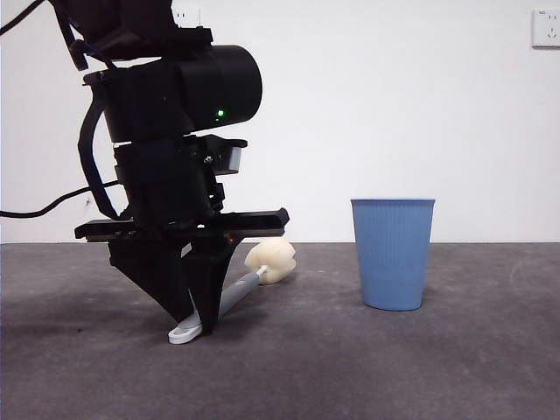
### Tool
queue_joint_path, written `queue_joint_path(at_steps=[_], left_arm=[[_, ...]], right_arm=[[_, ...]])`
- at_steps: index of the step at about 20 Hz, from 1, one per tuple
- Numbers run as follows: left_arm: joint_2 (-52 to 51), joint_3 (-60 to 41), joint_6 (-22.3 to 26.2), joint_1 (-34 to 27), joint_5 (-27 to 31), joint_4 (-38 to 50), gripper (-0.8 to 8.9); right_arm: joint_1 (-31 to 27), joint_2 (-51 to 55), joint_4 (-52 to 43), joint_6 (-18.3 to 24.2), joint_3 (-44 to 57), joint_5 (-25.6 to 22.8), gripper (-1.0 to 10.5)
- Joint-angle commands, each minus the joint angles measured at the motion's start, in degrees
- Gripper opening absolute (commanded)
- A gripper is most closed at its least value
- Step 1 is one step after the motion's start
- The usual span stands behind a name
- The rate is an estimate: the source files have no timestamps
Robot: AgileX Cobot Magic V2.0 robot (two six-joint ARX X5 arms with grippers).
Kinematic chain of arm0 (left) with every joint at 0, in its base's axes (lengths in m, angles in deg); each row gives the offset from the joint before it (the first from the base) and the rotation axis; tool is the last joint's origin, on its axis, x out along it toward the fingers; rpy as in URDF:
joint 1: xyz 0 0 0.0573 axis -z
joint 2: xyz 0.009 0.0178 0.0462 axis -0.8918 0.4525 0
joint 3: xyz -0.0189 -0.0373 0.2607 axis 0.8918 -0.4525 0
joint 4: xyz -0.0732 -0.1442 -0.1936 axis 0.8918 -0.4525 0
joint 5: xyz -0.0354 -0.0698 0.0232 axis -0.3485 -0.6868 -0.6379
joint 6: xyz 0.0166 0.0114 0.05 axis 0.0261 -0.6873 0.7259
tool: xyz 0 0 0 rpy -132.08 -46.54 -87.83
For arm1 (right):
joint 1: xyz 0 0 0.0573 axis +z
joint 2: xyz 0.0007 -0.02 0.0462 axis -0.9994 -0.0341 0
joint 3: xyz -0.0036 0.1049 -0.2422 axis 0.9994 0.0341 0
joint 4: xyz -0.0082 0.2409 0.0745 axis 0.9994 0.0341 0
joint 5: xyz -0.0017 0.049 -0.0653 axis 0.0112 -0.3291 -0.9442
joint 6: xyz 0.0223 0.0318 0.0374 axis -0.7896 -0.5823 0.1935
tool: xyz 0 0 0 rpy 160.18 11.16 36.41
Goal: Pick up the cup brush,pick up the cup,insert the brush into the cup,clean the cup,put the cup brush back,put the cup back to the fixed position on the table
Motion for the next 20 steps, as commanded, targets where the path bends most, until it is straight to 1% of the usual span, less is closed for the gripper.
queue_joint_path(at_steps=[1,3,5,9,13,15,16,17,20], left_arm=[[0.42,-0.5,1.51,0.52,-1.16,-2.8,-0.08],[-2.23,-0.48,2.62,-0.17,-0.66,-3.58,-0.08],[-5.73,-0.48,3.85,-0.52,0.33,-4.04,-0.08],[-14.36,-0.48,6.43,-1.29,0.5,-5.38,-0.08],[-25.05,-0.48,9.22,-1.42,0.44,-9.38,-0.08],[-30.75,-0.48,9.42,-1.42,0.42,-11.5,-0.08],[-33.83,-0.48,9.66,-1.42,0.46,-12.83,-0.08],[-36.17,-0.48,10.38,-1.42,0.44,-13.86,-0.08],[-42.62,-0.48,10.91,-1.42,0.96,-18.25,-0.08]], right_arm=[[0.15,-0.09,-0.31,-1.77,-0.17,0.2,6.6],[0.15,-0.61,-0.31,-3.5,-0.17,0.2,6.6],[0.17,-1.49,-0.31,-3.48,-0.17,0.22,6.6],[0.77,-2.71,-1.88,-3.3,-0.17,0.22,6.6],[3.61,-5.4,-7.89,-3.5,0.46,0.15,6.4],[5.97,-6.86,-14.86,-5.97,3.41,-0.42,6.2],[7.56,-7.43,-19.8,-8.33,6.12,-1.18,6.2],[9.07,-7.89,-23.91,-10.29,8.66,-3.17,6.2],[14.78,-9.94,-35.95,-14.58,17.29,-12.92,6.3]])
